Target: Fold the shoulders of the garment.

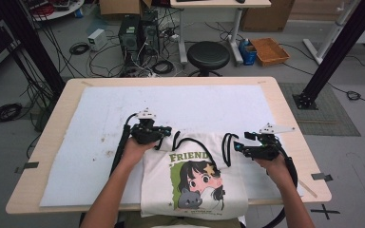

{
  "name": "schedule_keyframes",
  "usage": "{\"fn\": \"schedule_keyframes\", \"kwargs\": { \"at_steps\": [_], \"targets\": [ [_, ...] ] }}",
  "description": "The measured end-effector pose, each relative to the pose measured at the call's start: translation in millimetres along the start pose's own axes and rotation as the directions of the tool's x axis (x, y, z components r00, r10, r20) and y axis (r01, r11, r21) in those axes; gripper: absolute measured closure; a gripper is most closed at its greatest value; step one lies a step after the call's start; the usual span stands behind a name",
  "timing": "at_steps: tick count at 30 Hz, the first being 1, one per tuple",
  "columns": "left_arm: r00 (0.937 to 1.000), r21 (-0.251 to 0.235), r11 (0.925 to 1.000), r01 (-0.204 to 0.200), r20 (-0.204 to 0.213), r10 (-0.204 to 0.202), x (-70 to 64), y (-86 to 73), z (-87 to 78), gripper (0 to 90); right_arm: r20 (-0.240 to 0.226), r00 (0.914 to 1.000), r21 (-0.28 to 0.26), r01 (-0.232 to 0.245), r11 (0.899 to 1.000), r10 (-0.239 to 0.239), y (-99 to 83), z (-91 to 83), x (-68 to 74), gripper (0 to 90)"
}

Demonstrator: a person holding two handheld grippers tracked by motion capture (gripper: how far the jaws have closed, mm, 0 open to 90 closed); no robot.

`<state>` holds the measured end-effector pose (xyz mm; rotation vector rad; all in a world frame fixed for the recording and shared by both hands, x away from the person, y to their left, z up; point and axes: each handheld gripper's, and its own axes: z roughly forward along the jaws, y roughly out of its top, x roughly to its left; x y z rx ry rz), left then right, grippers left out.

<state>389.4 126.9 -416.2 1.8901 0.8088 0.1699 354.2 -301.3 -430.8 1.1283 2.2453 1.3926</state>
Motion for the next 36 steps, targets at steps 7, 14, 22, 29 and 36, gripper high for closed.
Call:
{"fn": "schedule_keyframes", "kwargs": {
  "at_steps": [7,14,22,29,36],
  "targets": [
    [0.9832,-0.028,0.9991,-0.032,0.179,0.036,-22.1,-25.6,-54.1,71.4,0.001,1.0000,0.004,-0.005,1.000,0.005,-0.4,-2.3,4.6,27.7],
    [0.9995,-0.063,0.9980,0.002,0.032,0.000,-22.4,-44.4,-72.4,52.9,0.006,1.0000,0.011,0.007,1.000,-0.007,3.9,-2.3,14.3,28.2],
    [0.9900,0.022,0.9992,0.034,-0.137,-0.030,-24.3,-48.2,-45.8,50.3,-0.013,0.9993,0.142,0.037,0.989,-0.036,-3.5,1.1,41.9,47.5],
    [0.9918,0.129,0.9893,-0.067,-0.099,0.080,-41.9,-52.3,-11.4,53.2,-0.065,0.9750,0.254,0.222,0.941,-0.212,-14.0,19.1,69.2,65.9],
    [0.9702,0.181,0.9717,-0.151,-0.161,0.181,-49.1,-55.4,-6.0,85.0,-0.077,0.9637,0.275,0.267,0.924,-0.256,-14.5,17.5,72.6,86.9]
  ]
}}
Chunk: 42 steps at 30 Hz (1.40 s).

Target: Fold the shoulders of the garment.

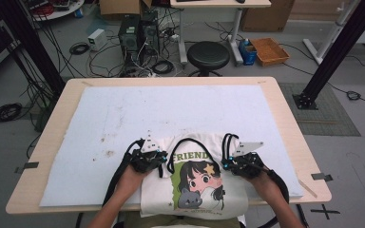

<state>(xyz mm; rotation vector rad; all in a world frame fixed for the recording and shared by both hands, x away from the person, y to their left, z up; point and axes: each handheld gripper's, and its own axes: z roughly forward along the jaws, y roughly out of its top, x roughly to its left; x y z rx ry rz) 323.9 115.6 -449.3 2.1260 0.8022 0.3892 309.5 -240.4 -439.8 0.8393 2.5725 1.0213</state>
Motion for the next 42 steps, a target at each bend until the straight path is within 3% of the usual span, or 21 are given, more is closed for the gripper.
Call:
{"fn": "schedule_keyframes", "kwargs": {
  "at_steps": [3,6,8,10,12,14,15,17,18,19,22,24,28,30,31,34,37,39,41,42],
  "targets": [
    [0.9992,-0.022,0.9992,0.033,0.024,-0.032,6.1,0.7,-8.7,85.4,-0.013,0.9999,-0.031,-0.006,0.999,0.006,1.3,-8.5,-1.5,87.3],
    [0.9988,-0.042,0.9984,0.039,0.030,-0.038,11.5,1.9,-19.3,86.3,-0.011,0.9998,-0.060,-0.020,0.998,0.019,3.8,-20.2,-1.5,87.3],
    [0.9954,-0.054,0.9959,0.072,0.066,-0.069,17.2,1.3,-24.9,85.9,-0.008,0.9998,-0.077,-0.020,0.997,0.019,4.4,-28.0,-0.6,87.3],
    [0.9913,-0.070,0.9911,0.113,0.076,-0.108,22.1,0.2,-29.5,75.9,-0.009,0.9993,-0.092,-0.037,0.995,0.036,3.8,-35.2,-0.5,87.3],
    [0.9870,-0.107,0.9847,0.138,0.098,-0.128,26.3,-1.1,-34.4,74.3,-0.028,0.9979,-0.097,-0.060,0.993,0.058,2.4,-41.0,-0.5,87.3],
    [0.9831,-0.134,0.9771,0.166,0.100,-0.153,30.5,-1.5,-39.2,66.7,-0.038,0.9974,-0.069,-0.064,0.996,0.061,0.9,-44.2,0.7,87.3],
    [0.9809,-0.144,0.9730,0.181,0.099,-0.167,32.5,-2.0,-41.0,62.5,-0.029,0.9977,-0.028,-0.062,0.998,0.061,-0.2,-44.1,1.3,87.2],
    [0.9758,-0.160,0.9661,0.203,0.115,-0.186,33.1,-3.2,-42.4,59.1,0.084,0.9960,0.098,-0.039,0.994,0.030,-1.7,-39.4,2.8,82.7],
    [0.9745,-0.156,0.9672,0.201,0.133,-0.181,30.8,-3.5,-42.5,56.7,0.093,0.9951,0.087,-0.042,0.995,0.034,-2.1,-38.2,2.5,73.4],
    [0.9752,-0.150,0.9713,0.184,0.152,-0.161,25.8,-3.9,-42.3,56.7,0.084,0.9951,0.047,-0.057,0.997,0.053,-1.5,-38.7,2.2,70.3],
    [0.9765,-0.123,0.9882,0.092,0.206,-0.065,8.5,-5.3,-41.6,56.8,0.045,0.9976,-0.053,-0.050,0.997,0.053,3.3,-41.9,4.2,62.4],
    [0.9723,-0.088,0.9955,0.034,0.234,-0.013,-1.1,-8.9,-40.0,56.9,0.032,0.9977,-0.089,-0.056,0.994,0.059,3.5,-40.1,4.0,57.5],
    [0.9644,-0.040,0.9972,-0.063,0.255,0.071,-15.2,-16.5,-33.4,55.7,0.010,0.9980,-0.043,-0.062,0.997,0.063,-1.1,-32.0,3.6,56.9],
    [0.9709,0.002,0.9951,-0.099,0.219,0.096,-20.0,-17.9,-27.7,56.9,-0.001,0.9977,-0.040,-0.068,0.997,0.068,-3.7,-30.1,1.5,56.9],
    [0.9734,0.017,0.9931,-0.116,0.201,0.111,-21.5,-18.9,-24.9,62.2,-0.006,0.9975,-0.036,-0.071,0.997,0.071,-4.9,-29.5,0.1,57.0],
    [0.9797,0.013,0.9938,-0.111,0.169,0.107,-20.3,-17.4,-27.2,83.3,-0.018,0.9975,-0.005,-0.069,0.998,0.069,-9.6,-24.7,-2.1,58.4],
    [0.9771,-0.014,0.9959,-0.090,0.193,0.091,-12.3,-15.6,-38.1,85.0,-0.018,0.9980,0.024,-0.061,0.998,0.061,-14.2,-17.7,-4.0,61.7],
    [0.9697,-0.042,0.9976,-0.055,0.236,0.064,-4.9,-12.9,-48.6,84.9,-0.026,0.9975,0.013,-0.065,0.998,0.065,-15.9,-15.1,-5.3,66.8],
    [0.9578,-0.071,0.9970,-0.032,0.283,0.051,1.1,-11.4,-58.5,84.9,-0.043,0.9976,0.008,-0.054,0.999,0.054,-15.5,-15.1,-4.3,81.0],
    [0.9522,-0.084,0.9963,-0.018,0.302,0.043,3.0,-11.4,-62.2,84.9,-0.046,0.9979,0.006,-0.046,0.999,0.046,-15.0,-15.1,-2.9,83.8]
  ]
}}
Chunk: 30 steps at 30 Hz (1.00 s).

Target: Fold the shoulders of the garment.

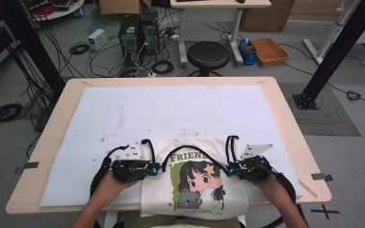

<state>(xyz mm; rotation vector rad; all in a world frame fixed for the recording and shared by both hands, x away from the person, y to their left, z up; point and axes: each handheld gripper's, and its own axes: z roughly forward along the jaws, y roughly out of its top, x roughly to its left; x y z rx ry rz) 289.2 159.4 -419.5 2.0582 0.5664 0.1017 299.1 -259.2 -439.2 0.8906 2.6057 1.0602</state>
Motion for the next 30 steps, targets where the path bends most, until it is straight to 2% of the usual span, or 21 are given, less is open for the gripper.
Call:
{"fn": "schedule_keyframes", "kwargs": {
  "at_steps": [1,3,4,5,7,8,9,10,11,13,15,16,18,19,20,22,23,24,28,30],
  "targets": [
    [0.9997,-0.011,0.9999,0.007,0.022,-0.006,0.7,-0.1,-3.4,84.8,-0.003,0.9999,0.004,0.012,1.000,-0.012,1.0,-0.4,1.8,85.3],
    [0.9991,-0.023,0.9996,0.017,0.041,-0.016,2.5,-0.1,-8.1,82.8,-0.053,0.9985,-0.021,0.014,1.000,-0.015,4.1,-4.2,3.6,85.9],
    [0.9988,-0.032,0.9992,0.025,0.043,-0.024,3.9,0.0,-10.1,78.6,-0.080,0.9968,-0.041,-0.001,0.999,-0.003,6.1,-8.0,4.8,85.9],
    [0.9982,-0.047,0.9977,0.049,0.038,-0.047,6.2,0.3,-12.0,69.5,-0.098,0.9951,-0.068,0.003,0.998,-0.010,7.9,-11.2,5.5,85.9],
    [0.9953,-0.082,0.9919,0.097,0.009,-0.096,11.0,0.5,-15.6,53.7,-0.117,0.9931,-0.074,-0.012,0.997,0.004,10.1,-15.9,5.7,81.8],
    [0.9940,-0.099,0.9894,0.107,-0.015,-0.109,13.4,0.0,-17.0,47.8,-0.093,0.9954,-0.049,-0.027,0.998,0.022,10.4,-17.1,5.0,76.7],
    [0.9911,-0.116,0.9866,0.115,-0.052,-0.122,15.6,-0.8,-18.2,44.4,-0.054,0.9983,-0.030,-0.024,0.999,0.022,9.7,-17.5,3.5,75.6],
    [0.9873,-0.141,0.9821,0.125,-0.080,-0.137,17.7,-1.8,-19.3,44.3,-0.040,0.9988,-0.004,-0.029,1.000,0.029,8.7,-18.5,1.5,70.8],
    [0.9819,-0.171,0.9764,0.132,-0.112,-0.152,20.0,-2.9,-20.4,43.6,-0.028,0.9987,-0.001,-0.042,0.999,0.041,7.5,-19.4,-0.6,65.7],
    [0.9685,-0.232,0.9629,0.138,-0.172,-0.180,24.4,-3.8,-22.1,36.5,0.003,0.9979,-0.028,-0.065,0.998,0.065,5.7,-22.6,-5.0,52.1],
    [0.9551,-0.298,0.9470,0.119,-0.226,-0.191,29.0,-3.0,-23.1,33.6,0.045,0.9952,-0.078,-0.083,0.993,0.087,5.1,-25.2,-9.0,38.4],
    [0.9480,-0.322,0.9409,0.104,-0.254,-0.192,32.0,-2.1,-23.4,30.0,0.073,0.9939,-0.112,-0.075,0.991,0.083,5.0,-25.6,-11.7,33.4],
    [0.9332,-0.360,0.9295,0.081,-0.300,-0.197,38.7,0.1,-23.3,24.9,0.128,0.9864,-0.185,-0.078,0.980,0.103,5.3,-25.2,-18.9,24.9],
    [0.9289,-0.376,0.9238,0.072,-0.312,-0.199,43.3,0.8,-23.5,24.8,0.138,0.9813,-0.218,-0.102,0.970,0.135,5.6,-25.6,-22.8,23.0],
    [0.9241,-0.395,0.9158,0.076,-0.317,-0.213,47.7,1.5,-23.3,24.8,0.135,0.9772,-0.258,-0.125,0.958,0.164,5.8,-26.2,-27.4,21.3],
    [0.9173,-0.416,0.9062,0.076,-0.327,-0.227,54.9,1.6,-22.7,24.8,0.117,0.9708,-0.332,-0.160,0.930,0.209,5.8,-29.7,-34.3,21.2],
    [0.9173,-0.418,0.9050,0.077,-0.326,-0.229,57.7,0.7,-22.3,24.8,0.125,0.9671,-0.354,-0.165,0.920,0.222,5.9,-32.1,-36.3,21.3],
    [0.9158,-0.420,0.9041,0.078,-0.328,-0.232,59.5,-0.6,-21.5,24.8,0.146,0.9622,-0.368,-0.163,0.915,0.230,6.0,-34.0,-38.1,21.2],
    [0.9183,-0.418,0.9043,0.084,-0.320,-0.234,60.3,-7.5,-22.0,24.8,0.224,0.9402,-0.375,-0.160,0.913,0.257,4.9,-38.3,-47.8,21.2],
    [0.9206,-0.415,0.9060,0.083,-0.316,-0.229,59.5,-10.2,-23.3,24.8,0.242,0.9313,-0.377,-0.169,0.911,0.273,1.5,-38.8,-52.2,21.3]
  ]
}}
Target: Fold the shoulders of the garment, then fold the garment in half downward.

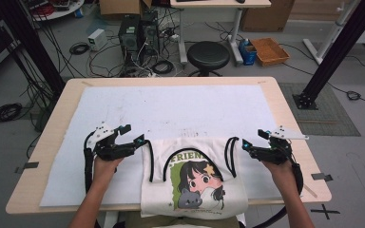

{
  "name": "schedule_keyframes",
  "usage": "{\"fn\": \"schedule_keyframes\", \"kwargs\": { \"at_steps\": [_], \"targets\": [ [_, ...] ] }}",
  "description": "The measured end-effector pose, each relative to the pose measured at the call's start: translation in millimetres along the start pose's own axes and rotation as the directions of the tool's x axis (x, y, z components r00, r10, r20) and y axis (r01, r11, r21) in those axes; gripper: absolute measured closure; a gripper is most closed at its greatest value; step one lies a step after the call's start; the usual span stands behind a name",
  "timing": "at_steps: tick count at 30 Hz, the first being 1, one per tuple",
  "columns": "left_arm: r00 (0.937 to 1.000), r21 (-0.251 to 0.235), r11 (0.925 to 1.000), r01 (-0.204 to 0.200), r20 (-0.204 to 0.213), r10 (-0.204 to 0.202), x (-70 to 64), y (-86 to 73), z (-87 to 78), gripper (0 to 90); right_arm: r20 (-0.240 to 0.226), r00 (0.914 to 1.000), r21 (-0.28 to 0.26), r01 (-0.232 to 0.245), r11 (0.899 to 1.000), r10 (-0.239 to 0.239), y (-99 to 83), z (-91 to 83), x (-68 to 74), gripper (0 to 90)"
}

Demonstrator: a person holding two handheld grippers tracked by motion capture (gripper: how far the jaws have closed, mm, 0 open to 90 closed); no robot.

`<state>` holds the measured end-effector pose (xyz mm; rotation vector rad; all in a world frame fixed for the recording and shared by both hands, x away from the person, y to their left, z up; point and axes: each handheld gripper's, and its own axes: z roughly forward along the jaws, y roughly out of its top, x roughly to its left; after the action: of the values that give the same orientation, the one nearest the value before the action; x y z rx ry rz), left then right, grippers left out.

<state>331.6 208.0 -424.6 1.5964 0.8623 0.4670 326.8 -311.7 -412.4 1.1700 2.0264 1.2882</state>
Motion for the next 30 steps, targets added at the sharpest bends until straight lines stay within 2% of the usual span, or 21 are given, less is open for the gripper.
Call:
{"fn": "schedule_keyframes", "kwargs": {
  "at_steps": [4,6,9,16,21,25,30],
  "targets": [
    [1.0000,0.010,0.9999,-0.006,-0.006,0.006,1.7,-2.4,-2.1,24.8,0.020,0.9998,0.020,0.005,1.000,-0.006,-5.5,-1.0,-9.0,21.2],
    [1.0000,0.006,1.0000,-0.005,-0.008,0.005,2.9,-2.4,-3.5,24.8,0.038,0.9991,0.020,0.018,1.000,-0.018,-6.9,-2.0,-12.9,21.2],
    [0.9999,0.003,1.0000,-0.008,-0.010,0.008,3.5,-1.9,-6.9,24.8,0.052,0.9986,0.014,0.010,1.000,-0.011,-8.5,-3.5,-17.0,21.2],
    [0.9997,0.010,0.9998,-0.018,-0.015,0.018,2.9,-2.2,-6.1,24.8,0.054,0.9985,0.018,0.007,1.000,-0.008,-13.5,-5.7,-22.3,21.2],
    [0.9993,0.024,0.9993,-0.029,-0.024,0.029,2.4,-2.6,-5.3,24.8,0.052,0.9987,0.022,-0.003,1.000,0.002,-14.7,-4.8,-22.7,21.1],
    [0.9993,0.025,0.9994,-0.024,-0.028,0.024,3.3,-2.8,-5.4,24.8,0.044,0.9990,0.028,0.007,1.000,-0.008,-13.7,-1.7,-20.2,21.2],
    [0.9985,0.051,0.9982,-0.032,-0.042,0.034,2.0,-4.1,-4.8,24.8,0.035,0.9993,0.042,0.015,0.999,-0.016,-14.1,3.0,-16.7,21.1]
  ]
}}
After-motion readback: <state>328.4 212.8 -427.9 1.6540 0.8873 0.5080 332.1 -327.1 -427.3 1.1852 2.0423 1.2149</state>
